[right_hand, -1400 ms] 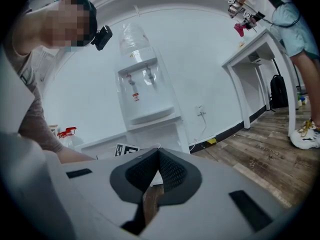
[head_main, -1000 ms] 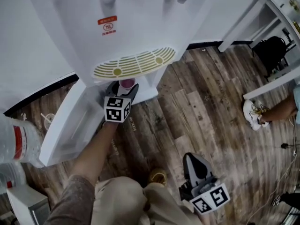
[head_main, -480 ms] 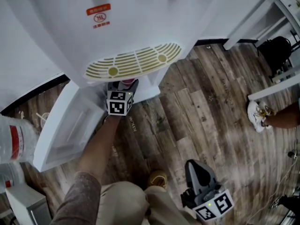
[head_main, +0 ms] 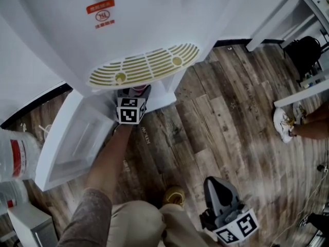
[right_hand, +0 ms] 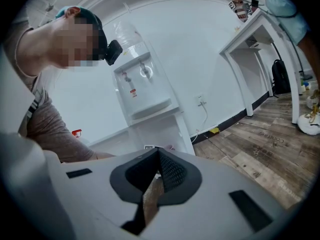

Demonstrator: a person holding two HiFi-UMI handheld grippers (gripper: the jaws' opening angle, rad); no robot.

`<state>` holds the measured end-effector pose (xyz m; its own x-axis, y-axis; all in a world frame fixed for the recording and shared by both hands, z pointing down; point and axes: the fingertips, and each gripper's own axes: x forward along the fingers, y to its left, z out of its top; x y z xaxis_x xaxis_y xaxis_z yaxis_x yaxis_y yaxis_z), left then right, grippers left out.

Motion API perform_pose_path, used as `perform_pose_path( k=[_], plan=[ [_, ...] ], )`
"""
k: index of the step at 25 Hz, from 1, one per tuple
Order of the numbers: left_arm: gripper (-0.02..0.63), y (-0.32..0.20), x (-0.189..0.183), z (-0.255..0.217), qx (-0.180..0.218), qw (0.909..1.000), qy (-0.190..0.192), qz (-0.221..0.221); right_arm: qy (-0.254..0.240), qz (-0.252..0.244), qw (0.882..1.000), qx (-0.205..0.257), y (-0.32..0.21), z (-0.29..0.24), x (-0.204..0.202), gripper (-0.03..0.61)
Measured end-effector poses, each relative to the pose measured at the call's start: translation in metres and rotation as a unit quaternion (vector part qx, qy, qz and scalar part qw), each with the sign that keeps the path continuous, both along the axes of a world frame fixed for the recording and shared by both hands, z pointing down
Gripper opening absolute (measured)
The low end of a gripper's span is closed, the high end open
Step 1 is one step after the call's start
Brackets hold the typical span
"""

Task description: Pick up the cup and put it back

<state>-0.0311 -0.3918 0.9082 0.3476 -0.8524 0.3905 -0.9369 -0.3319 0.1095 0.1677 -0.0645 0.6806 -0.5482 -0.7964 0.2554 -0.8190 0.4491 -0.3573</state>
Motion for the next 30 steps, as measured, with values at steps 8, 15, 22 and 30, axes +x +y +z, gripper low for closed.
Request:
perform_pose_path(
  k=[8,15,22,30],
  plan=[
    [0.337,0.004,0.001,0.004,-0.014,0.9999,-0.005,-0.004,0.003,0.003,1.0,0.001,0.001,0.001,0.002,0.001],
    [0.344,0.021,0.003,-0.005,-0.02,0.9998,0.006,0.0,0.002,0.011,1.0,0.002,-0.001,-0.002,0.002,0.0],
    [0.344,0.052,0.005,-0.032,-0.022,0.9986,0.046,0.015,0.008,0.025,1.0,0.005,0.001,-0.004,0.0,0.002],
    [0.344,0.083,-0.001,-0.055,-0.032,0.9977,0.05,0.031,0.019,0.038,0.999,0.007,0.002,-0.006,-0.003,0.002]
  ],
)
